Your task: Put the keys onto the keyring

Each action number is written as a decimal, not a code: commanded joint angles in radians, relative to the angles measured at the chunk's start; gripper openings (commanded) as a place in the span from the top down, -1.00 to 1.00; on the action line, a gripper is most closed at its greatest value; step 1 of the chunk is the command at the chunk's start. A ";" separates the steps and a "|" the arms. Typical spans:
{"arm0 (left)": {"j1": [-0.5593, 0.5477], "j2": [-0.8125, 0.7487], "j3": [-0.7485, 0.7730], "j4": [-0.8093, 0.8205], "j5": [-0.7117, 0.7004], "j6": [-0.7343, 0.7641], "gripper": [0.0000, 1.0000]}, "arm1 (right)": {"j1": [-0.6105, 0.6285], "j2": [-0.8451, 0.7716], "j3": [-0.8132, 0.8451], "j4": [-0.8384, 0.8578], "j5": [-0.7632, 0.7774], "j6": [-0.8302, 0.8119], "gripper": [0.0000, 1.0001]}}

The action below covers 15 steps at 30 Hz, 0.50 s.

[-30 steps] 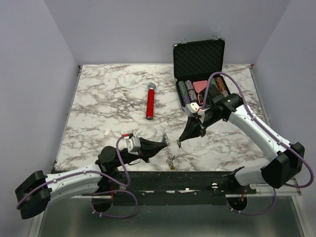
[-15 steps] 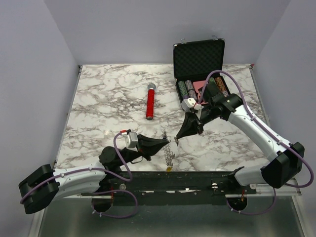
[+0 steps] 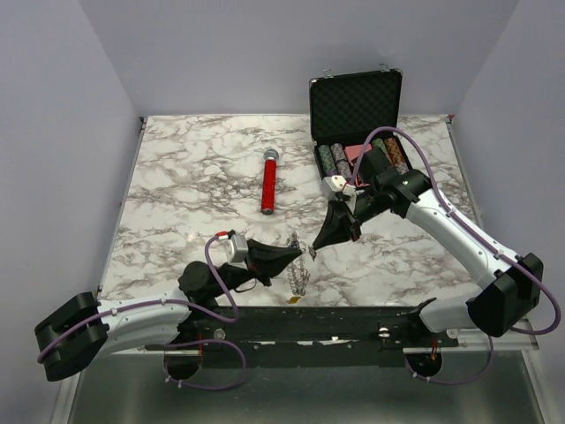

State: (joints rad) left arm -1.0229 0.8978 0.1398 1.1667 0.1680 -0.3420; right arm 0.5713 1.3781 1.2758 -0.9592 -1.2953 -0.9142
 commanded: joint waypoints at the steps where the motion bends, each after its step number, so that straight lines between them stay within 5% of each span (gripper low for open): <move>1: -0.006 0.003 0.038 0.064 -0.030 -0.006 1.00 | 0.009 -0.013 -0.009 0.034 -0.009 0.037 0.99; 15: -0.029 0.003 0.047 0.036 -0.096 0.011 1.00 | 0.010 -0.024 -0.029 0.142 0.042 0.169 0.99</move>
State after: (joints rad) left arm -1.0431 0.9035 0.1551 1.1652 0.1204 -0.3405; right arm 0.5751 1.3750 1.2572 -0.8684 -1.2770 -0.8028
